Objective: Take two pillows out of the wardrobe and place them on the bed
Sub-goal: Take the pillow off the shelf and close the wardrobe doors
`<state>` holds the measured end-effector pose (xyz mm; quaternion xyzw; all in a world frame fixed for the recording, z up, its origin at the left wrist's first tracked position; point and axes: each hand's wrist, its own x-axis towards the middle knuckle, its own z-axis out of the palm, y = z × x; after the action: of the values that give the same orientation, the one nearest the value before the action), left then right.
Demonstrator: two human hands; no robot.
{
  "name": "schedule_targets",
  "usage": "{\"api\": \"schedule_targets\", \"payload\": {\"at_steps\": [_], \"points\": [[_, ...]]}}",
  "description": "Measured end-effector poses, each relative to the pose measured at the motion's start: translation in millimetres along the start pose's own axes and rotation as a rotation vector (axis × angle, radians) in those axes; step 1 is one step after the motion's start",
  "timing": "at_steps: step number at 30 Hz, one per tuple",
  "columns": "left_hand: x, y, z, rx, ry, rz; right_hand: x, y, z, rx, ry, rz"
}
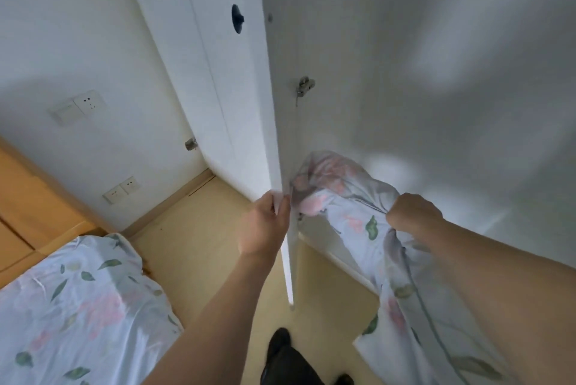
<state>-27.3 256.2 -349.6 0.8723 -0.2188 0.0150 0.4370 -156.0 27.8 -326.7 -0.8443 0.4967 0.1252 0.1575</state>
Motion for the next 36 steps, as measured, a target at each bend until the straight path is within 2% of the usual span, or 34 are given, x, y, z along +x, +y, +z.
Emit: {"api": "schedule_targets", "payload": {"at_steps": [4,8,10,14,19,30,36], "points": [[-8,39,38,0.056,-0.153,0.099,-6,33,-7,0.06,-0.002,0.094],[12,82,66,-0.095,-0.37,0.0,-11,66,-20,0.15,0.001,0.188],[26,101,82,-0.097,-0.431,0.11,-12,79,-25,0.199,0.019,0.221],[48,127,113,0.079,-0.354,0.405,-11,97,-28,0.269,0.058,0.292],[66,145,139,0.317,-0.3,0.508,-3,109,-34,0.328,0.105,0.375],[145,134,207,0.211,-0.354,0.824,30,92,-34,0.435,0.165,0.592],[166,144,234,0.208,-0.407,0.839,45,73,-23,0.458,0.158,0.745]]}}
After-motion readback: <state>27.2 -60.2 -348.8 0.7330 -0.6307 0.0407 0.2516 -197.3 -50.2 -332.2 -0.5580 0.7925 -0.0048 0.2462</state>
